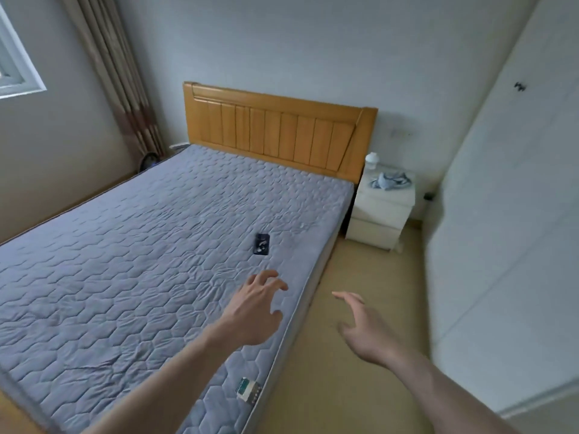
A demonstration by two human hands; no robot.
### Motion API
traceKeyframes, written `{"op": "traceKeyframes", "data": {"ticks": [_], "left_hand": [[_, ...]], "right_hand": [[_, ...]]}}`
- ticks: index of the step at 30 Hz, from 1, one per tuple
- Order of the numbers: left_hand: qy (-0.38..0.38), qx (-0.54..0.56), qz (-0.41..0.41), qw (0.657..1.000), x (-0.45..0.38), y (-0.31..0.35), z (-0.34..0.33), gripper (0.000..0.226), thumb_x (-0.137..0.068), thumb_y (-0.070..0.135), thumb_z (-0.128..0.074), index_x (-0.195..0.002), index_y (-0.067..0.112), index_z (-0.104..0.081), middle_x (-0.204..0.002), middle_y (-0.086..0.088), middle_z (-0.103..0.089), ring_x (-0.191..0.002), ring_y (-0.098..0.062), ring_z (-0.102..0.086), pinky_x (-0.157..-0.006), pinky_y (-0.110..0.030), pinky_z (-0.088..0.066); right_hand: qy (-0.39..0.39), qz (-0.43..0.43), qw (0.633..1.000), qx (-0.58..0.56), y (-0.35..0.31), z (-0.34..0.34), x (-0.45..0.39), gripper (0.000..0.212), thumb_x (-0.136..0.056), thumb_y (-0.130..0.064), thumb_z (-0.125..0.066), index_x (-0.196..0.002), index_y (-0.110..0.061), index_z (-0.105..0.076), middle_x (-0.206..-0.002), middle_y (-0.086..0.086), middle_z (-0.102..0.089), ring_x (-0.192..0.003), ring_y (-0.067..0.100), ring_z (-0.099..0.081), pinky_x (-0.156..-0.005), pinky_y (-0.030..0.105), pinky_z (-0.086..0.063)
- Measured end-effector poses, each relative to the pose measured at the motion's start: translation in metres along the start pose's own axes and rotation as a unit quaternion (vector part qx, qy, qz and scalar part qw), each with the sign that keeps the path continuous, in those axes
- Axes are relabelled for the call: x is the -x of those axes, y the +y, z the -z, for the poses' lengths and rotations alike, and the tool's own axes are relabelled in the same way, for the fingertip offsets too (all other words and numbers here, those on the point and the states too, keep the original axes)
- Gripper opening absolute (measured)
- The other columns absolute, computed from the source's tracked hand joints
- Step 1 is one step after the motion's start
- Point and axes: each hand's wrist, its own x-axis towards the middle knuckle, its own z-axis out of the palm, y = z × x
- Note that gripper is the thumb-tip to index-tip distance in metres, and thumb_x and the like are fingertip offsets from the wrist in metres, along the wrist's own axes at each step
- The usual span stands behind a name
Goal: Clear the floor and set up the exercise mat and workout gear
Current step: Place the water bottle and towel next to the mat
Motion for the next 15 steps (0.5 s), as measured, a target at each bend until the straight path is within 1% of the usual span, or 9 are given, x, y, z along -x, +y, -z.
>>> {"op": "traceKeyframes", "data": {"ticks": [1, 3, 5, 7, 10, 15], "left_hand": [[0.0, -0.004, -0.014, 1.0, -0.015, 0.01, 0.001, 0.052, -0.091, 0.029, -0.06, -0.141, 0.034, -0.047, -0.159, 0.009, -0.027, -0.145, -0.02, -0.029, -0.116, -0.038, -0.033], [0.0, -0.002, -0.03, 1.0, -0.042, 0.028, 0.006, 0.051, -0.091, 0.03, -0.061, -0.14, 0.034, -0.047, -0.158, 0.01, -0.026, -0.145, -0.019, -0.028, -0.116, -0.037, -0.034], [0.003, -0.005, -0.048, 0.999, -0.075, 0.044, 0.009, 0.051, -0.091, 0.03, -0.062, -0.14, 0.034, -0.047, -0.158, 0.01, -0.026, -0.145, -0.018, -0.029, -0.116, -0.036, -0.034], [0.005, -0.01, -0.061, 0.998, -0.11, 0.056, 0.011, 0.051, -0.091, 0.03, -0.062, -0.14, 0.033, -0.047, -0.158, 0.01, -0.027, -0.144, -0.019, -0.029, -0.117, -0.035, -0.032], [0.009, -0.021, -0.074, 0.997, -0.155, 0.065, 0.015, 0.051, -0.091, 0.03, -0.062, -0.139, 0.033, -0.048, -0.157, 0.01, -0.027, -0.144, -0.019, -0.029, -0.117, -0.035, -0.03], [0.011, -0.01, -0.098, 0.995, -0.269, 0.082, 0.023, 0.049, -0.092, 0.029, -0.063, -0.138, 0.034, -0.048, -0.157, 0.013, -0.027, -0.143, -0.016, -0.031, -0.114, -0.035, -0.035]], "right_hand": [[0.011, -0.002, 1.0, -0.006, 0.009, 0.014, -0.002, 0.06, -0.097, -0.014, -0.059, -0.153, -0.024, -0.039, -0.158, -0.007, -0.035, -0.139, 0.014, -0.045, -0.098, 0.011, -0.028], [0.033, -0.008, 0.999, -0.016, 0.024, 0.041, -0.011, 0.06, -0.098, -0.017, -0.059, -0.154, -0.025, -0.038, -0.16, -0.005, -0.035, -0.146, 0.013, -0.035, -0.104, 0.011, -0.022], [0.048, -0.014, 0.998, -0.027, 0.04, 0.07, -0.024, 0.061, -0.099, -0.019, -0.057, -0.155, -0.027, -0.036, -0.161, -0.006, -0.032, -0.148, 0.013, -0.032, -0.108, 0.015, -0.022], [0.064, -0.012, 0.997, -0.028, 0.054, 0.098, -0.042, 0.061, -0.1, -0.02, -0.057, -0.155, -0.029, -0.035, -0.161, -0.007, -0.03, -0.148, 0.013, -0.031, -0.111, 0.019, -0.024], [0.086, -0.017, 0.996, -0.022, 0.069, 0.132, -0.07, 0.061, -0.1, -0.02, -0.057, -0.156, -0.03, -0.034, -0.161, -0.008, -0.03, -0.148, 0.013, -0.032, -0.11, 0.019, -0.024], [0.117, -0.039, 0.992, -0.028, 0.107, 0.193, -0.145, 0.06, -0.099, -0.022, -0.059, -0.154, -0.03, -0.035, -0.161, -0.008, -0.031, -0.146, 0.012, -0.035, -0.11, 0.019, -0.026]]}}
